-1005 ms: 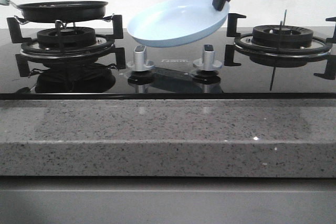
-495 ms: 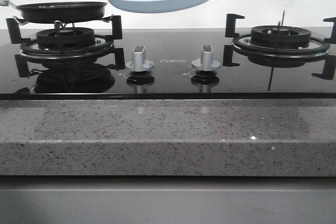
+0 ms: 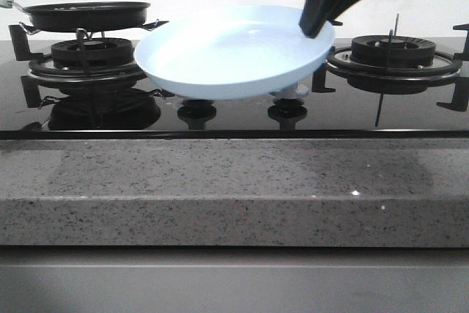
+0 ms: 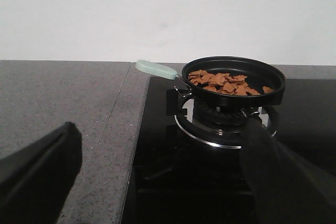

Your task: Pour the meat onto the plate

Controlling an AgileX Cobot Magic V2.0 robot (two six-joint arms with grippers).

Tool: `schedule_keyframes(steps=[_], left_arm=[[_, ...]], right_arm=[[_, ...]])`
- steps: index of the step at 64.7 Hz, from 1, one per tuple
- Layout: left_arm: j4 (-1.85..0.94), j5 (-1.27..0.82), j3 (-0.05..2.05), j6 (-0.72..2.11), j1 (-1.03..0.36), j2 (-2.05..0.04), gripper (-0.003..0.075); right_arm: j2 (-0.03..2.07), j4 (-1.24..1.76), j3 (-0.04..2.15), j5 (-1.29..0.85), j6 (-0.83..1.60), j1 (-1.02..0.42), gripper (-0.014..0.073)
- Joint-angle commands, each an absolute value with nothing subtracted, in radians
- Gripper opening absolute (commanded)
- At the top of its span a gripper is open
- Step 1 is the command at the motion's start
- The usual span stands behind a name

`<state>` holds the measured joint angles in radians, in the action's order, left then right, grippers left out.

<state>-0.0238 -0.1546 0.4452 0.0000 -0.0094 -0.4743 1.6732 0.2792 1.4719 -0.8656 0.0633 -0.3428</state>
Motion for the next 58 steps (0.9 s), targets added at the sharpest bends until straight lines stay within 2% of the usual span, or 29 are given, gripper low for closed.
schedule_keyframes(steps=[1, 22, 37, 48, 58], left_arm=[[-0.031, -0.079, 0.478, 0.000, -0.009, -0.484, 0.0605], [-0.034, -0.072, 0.478, -0.006, -0.009, -0.484, 0.0605], [-0.223, -0.160, 0.518, -0.006, -0.009, -0.511, 0.0606], [-0.286, -0.378, 0.677, -0.006, -0.009, -0.724, 0.0606], [-0.299, -0.393, 0.832, 0.000, -0.009, -0.956, 0.0605]], right_arm=[[1.597, 0.303, 1.443, -0.732, 0.071, -0.340, -0.0060], [1.597, 0.304, 1.439, -0.742, 0.071, -0.340, -0.0060], [1.597, 0.304, 1.439, -0.748, 0.071, -0.340, -0.0060], [1.597, 0.304, 1.439, -0.748, 0.071, -0.340, -0.0060], [1.597, 0.304, 1.439, -0.748, 0.071, -0.340, -0.0060]])
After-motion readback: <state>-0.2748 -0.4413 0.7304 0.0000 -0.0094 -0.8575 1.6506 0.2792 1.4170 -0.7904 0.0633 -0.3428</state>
